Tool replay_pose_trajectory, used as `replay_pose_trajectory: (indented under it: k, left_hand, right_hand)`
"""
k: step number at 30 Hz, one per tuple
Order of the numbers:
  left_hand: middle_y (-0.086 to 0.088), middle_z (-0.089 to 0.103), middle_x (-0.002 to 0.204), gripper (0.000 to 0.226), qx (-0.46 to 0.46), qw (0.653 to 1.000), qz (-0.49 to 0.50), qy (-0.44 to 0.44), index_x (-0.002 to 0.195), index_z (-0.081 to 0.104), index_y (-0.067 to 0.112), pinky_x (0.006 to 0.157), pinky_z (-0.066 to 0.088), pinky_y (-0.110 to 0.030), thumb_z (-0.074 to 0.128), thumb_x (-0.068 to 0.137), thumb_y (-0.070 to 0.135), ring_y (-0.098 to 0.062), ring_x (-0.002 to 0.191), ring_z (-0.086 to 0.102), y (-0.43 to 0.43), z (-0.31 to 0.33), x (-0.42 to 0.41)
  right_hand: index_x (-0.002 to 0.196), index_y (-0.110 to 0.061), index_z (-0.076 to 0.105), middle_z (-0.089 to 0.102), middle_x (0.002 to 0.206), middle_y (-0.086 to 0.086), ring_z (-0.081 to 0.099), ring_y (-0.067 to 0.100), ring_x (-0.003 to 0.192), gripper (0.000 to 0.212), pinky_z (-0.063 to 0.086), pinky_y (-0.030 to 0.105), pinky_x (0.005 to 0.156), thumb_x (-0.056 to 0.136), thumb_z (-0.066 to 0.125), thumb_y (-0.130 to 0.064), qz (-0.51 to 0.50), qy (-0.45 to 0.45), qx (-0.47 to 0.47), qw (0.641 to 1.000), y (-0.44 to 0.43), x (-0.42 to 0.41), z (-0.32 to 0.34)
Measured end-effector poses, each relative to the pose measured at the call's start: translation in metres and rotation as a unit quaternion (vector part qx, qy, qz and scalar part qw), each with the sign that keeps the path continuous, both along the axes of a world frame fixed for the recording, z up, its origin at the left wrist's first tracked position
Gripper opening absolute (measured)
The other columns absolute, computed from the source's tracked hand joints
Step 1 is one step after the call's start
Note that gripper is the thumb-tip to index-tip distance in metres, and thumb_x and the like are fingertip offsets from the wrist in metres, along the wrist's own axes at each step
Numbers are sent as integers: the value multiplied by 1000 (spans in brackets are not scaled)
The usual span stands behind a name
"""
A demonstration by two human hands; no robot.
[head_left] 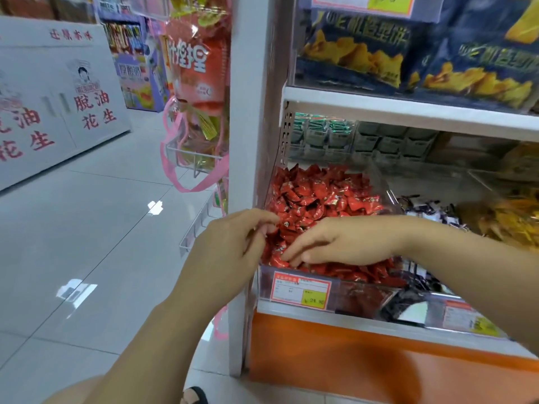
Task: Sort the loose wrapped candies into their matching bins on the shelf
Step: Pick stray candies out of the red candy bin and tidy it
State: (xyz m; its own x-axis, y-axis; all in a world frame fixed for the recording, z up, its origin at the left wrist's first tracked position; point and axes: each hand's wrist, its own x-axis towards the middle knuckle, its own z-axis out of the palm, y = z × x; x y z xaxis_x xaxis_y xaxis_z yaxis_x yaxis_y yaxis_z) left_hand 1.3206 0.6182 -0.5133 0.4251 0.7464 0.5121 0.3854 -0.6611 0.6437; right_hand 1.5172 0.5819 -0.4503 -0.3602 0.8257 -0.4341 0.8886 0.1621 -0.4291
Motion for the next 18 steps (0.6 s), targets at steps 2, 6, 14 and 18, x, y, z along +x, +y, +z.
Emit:
replay_pose_trajectory:
  k: [2,6,14,18]
  left_hand:
    - [24,68,88,29,-5,1000,-3,-6,104,68,34,75,50,-19,46,86,28,5,84,61,0,0,0]
    - [24,67,85,28,-2,1000,-3,-11,102,69,30,72,47,-11,48,85,26,8,80,60,1,0,0]
    - [22,68,88,28,41,999,-13,5,105,68,29,70,48,-14,45,90,30,8,78,59,6,-3,-3]
    - [21,68,88,32,50,999,-19,10,105,68,28,71,46,-8,42,88,35,9,81,59,6,-3,-4]
  right_hand:
    - [137,-30,45,58,130,-9,53,2,116,38,37,21,105,100,42,-22,-7,-4,-23,1000,9,-4,-6]
    - [144,-29,34,37,148,-7,37,10,134,48,27,28,113,99,43,-16,9,-52,-15,999,34,-6,-20]
    - [146,-28,31,26,152,9,50,18,122,58,55,40,85,96,42,2,-202,138,-27,969,58,13,-11]
    - [147,-25,27,23,154,8,54,16,117,55,57,37,82,99,38,0,-227,171,-37,958,63,25,-7]
